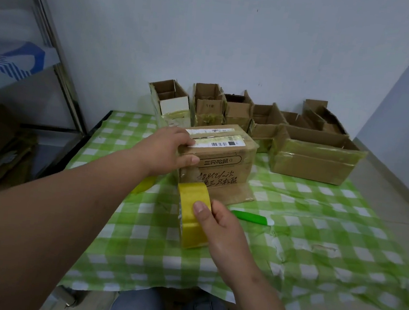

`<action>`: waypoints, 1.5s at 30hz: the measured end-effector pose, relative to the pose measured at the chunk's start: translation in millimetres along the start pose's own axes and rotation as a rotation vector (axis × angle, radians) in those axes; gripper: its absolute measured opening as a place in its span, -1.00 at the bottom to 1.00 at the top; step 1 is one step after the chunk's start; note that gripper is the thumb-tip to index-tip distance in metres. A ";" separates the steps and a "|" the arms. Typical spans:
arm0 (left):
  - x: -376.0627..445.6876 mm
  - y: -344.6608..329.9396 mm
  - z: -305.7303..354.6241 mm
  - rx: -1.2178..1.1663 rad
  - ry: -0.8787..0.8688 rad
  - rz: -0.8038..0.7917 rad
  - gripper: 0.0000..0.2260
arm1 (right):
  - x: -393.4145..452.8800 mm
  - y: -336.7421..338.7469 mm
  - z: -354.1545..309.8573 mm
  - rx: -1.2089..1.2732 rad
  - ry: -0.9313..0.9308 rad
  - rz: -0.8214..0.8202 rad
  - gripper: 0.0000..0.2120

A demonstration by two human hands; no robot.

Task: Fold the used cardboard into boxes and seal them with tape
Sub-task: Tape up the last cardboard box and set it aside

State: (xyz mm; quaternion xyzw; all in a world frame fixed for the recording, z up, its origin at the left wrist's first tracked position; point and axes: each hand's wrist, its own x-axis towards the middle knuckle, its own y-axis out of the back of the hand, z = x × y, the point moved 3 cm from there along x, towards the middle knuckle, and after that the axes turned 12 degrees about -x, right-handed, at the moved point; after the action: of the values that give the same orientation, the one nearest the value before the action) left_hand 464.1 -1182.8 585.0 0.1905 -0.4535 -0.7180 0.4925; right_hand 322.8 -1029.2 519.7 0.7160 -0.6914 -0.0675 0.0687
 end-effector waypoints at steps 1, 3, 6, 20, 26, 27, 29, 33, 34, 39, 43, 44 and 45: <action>-1.1 -1.8 -0.7 -0.006 0.006 0.009 -0.57 | -0.4 0.9 0.8 -0.004 -0.002 -0.005 -0.66; -2.0 -4.9 -0.3 0.005 0.005 0.058 -0.56 | -0.2 1.9 2.1 -0.012 -0.010 -0.014 -0.62; -3.2 -7.7 1.5 0.077 -0.011 0.119 -0.57 | 3.0 3.3 1.1 -0.002 -0.041 -0.026 -0.78; -14.5 -8.4 1.7 0.047 0.021 0.123 -0.50 | 10.5 3.4 2.8 0.030 -0.068 -0.019 -0.90; -22.3 0.7 0.0 -0.540 0.250 0.052 -0.45 | 5.8 4.9 3.3 0.009 -0.072 -0.016 -0.89; -28.1 1.5 -0.8 -0.648 0.287 0.105 -0.41 | 5.5 5.0 3.1 0.007 -0.075 -0.009 -0.89; -39.9 0.7 -4.1 -0.731 0.347 0.274 -0.39 | 6.0 4.8 2.9 0.006 -0.081 0.001 -0.90; -64.6 -17.7 -12.8 -0.869 0.470 0.401 -0.68 | 6.2 5.3 2.8 0.023 -0.092 -0.007 -0.89; -70.0 -23.1 -13.3 -0.919 0.498 0.381 -0.75 | 6.1 5.8 2.5 0.021 -0.093 -0.005 -0.88; -81.4 -38.9 -2.2 -1.070 0.579 0.196 -0.63 | 6.7 9.5 0.5 0.038 -0.085 0.016 -0.85; -81.4 -41.1 5.7 -1.133 0.599 0.166 -0.64 | 2.8 22.8 -3.8 0.003 -0.058 0.063 -0.88; -81.4 -41.5 6.6 -1.150 0.601 0.163 -0.66 | 4.0 29.7 -2.0 -0.066 -0.073 0.127 -0.88; -81.5 -41.7 7.7 -1.163 0.601 0.159 -0.68 | 6.4 38.4 1.3 -0.186 -0.094 0.211 -0.86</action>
State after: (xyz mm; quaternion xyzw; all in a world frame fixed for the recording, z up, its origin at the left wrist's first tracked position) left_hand 472.3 -1103.3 539.8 0.0514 0.1531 -0.7230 0.6717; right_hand 285.1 -1037.0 525.8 0.6259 -0.7561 -0.1570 0.1091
